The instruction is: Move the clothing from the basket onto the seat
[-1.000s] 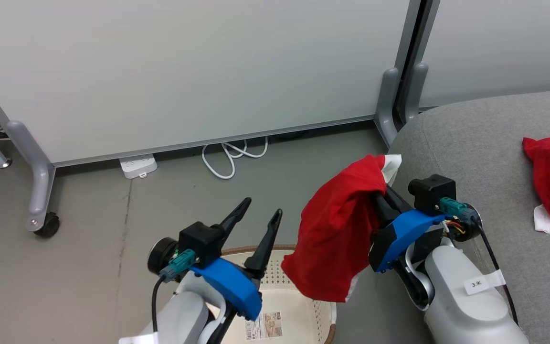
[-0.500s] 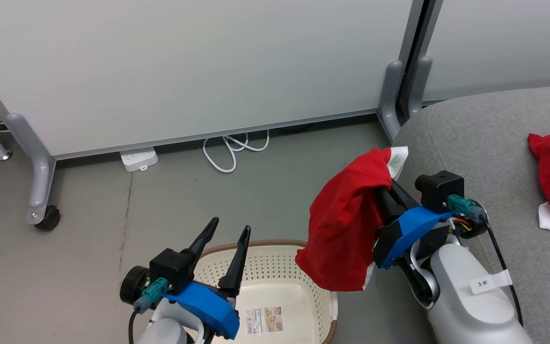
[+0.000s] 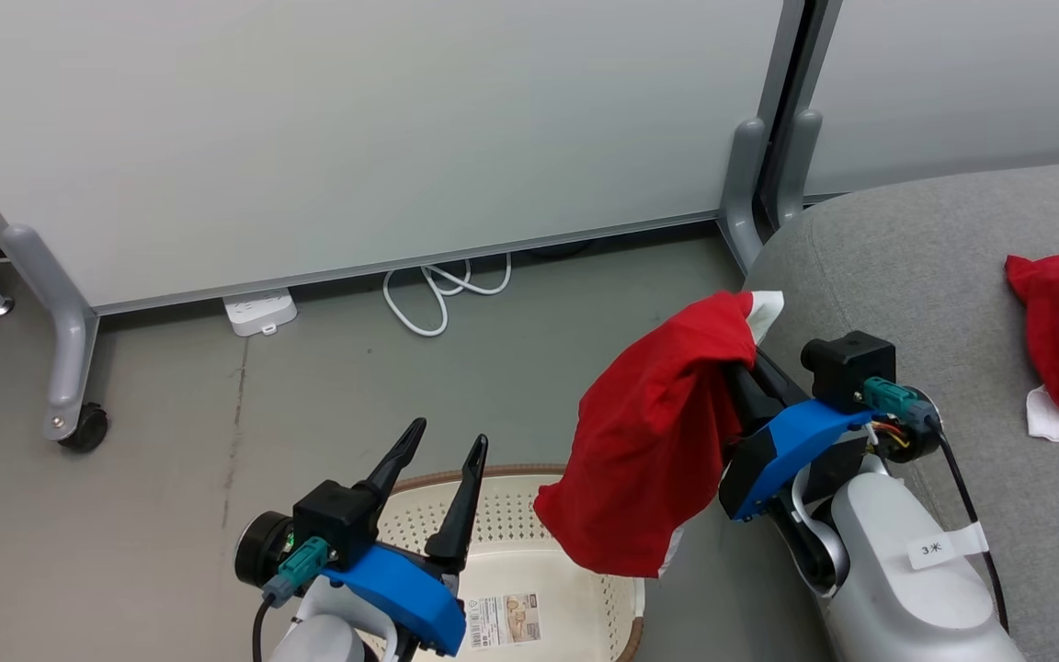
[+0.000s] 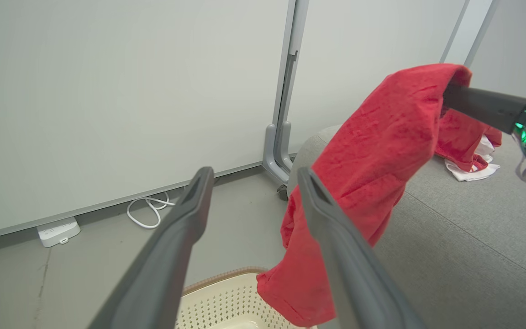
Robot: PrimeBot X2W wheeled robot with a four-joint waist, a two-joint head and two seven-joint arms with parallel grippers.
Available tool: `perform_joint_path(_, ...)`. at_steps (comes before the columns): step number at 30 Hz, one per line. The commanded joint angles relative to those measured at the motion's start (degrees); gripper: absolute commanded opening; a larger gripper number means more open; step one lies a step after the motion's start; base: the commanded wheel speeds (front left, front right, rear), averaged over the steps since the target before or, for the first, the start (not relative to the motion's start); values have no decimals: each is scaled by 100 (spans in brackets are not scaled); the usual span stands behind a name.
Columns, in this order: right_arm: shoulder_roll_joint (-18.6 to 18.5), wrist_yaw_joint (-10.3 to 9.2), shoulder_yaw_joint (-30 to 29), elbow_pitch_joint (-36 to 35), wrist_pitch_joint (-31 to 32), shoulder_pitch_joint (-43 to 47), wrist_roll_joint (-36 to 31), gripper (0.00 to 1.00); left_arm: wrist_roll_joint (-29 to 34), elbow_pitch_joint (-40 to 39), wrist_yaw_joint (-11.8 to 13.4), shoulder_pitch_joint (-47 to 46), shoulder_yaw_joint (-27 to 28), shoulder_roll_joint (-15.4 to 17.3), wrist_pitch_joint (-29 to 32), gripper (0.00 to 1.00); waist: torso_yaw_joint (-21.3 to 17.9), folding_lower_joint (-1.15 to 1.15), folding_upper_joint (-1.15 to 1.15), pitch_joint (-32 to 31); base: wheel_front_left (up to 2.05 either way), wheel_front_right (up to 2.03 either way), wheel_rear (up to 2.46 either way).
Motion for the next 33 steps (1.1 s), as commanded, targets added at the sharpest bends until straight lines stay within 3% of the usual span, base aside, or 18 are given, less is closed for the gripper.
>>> perform_joint_path(1,-11,1,-6,-45,0,87,-31,0,8,-5,-15,65,-13,12,-27,100,-18,0,0,-3,0,0,0)
perform_joint_path(10,-12,1,27,-88,14,35,30,0,72,-66,-15,-1,-3,100,-27,100,-543,0,0,44,0,0,0)
perform_joint_path(33,-7,2,-91,-143,-62,92,45,0,103,-96,-15,-209,-145,195,-27,100,-2540,0,0,280,0,0,0)
